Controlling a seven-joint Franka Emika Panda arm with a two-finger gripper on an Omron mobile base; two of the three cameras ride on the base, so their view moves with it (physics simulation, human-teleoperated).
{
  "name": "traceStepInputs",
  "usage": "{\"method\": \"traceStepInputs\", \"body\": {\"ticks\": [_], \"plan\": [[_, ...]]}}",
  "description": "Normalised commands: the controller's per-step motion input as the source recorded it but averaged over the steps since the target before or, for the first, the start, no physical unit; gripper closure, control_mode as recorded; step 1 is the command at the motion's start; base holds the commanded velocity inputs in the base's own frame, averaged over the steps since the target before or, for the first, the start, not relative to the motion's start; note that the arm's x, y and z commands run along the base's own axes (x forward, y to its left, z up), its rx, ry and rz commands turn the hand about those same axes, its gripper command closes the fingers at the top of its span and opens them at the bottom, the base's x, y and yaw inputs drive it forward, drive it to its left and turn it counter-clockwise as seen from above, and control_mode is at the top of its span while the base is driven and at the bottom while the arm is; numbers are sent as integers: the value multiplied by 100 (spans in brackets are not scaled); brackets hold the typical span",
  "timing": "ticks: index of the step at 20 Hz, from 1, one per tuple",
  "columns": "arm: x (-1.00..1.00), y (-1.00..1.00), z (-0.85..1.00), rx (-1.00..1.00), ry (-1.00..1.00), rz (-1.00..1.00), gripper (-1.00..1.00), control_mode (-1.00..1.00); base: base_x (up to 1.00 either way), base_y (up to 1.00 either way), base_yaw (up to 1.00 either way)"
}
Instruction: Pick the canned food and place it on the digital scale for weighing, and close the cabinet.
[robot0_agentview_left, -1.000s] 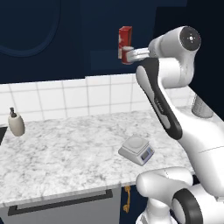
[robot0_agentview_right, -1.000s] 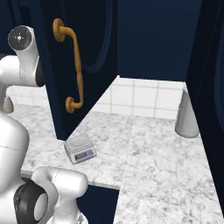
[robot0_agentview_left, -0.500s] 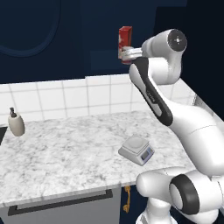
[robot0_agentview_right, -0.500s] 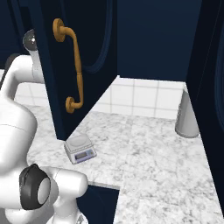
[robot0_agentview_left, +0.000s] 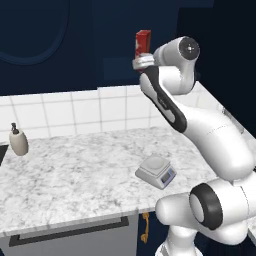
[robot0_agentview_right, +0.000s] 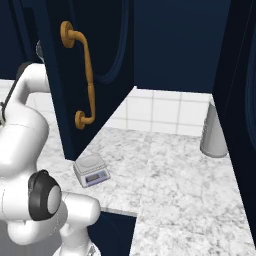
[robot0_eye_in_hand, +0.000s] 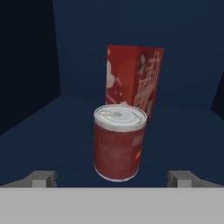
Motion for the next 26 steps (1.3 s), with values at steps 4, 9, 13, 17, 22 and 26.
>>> {"method": "traceStepInputs", "body": {"ticks": [4, 9, 13, 17, 22, 26], "plan": [[36, 0, -1, 0, 0, 0, -100, -100, 0, 0, 0], [31, 2, -11, 0, -3, 0, -100, -100, 0, 0, 0], [30, 3, -22, 0, -2, 0, -100, -100, 0, 0, 0], [33, 7, -8, 0, -1, 0, -100, -100, 0, 0, 0], [34, 0, -2, 0, 0, 0, -100, -100, 0, 0, 0], [32, 0, -1, 0, 0, 0, -100, -100, 0, 0, 0]]}}
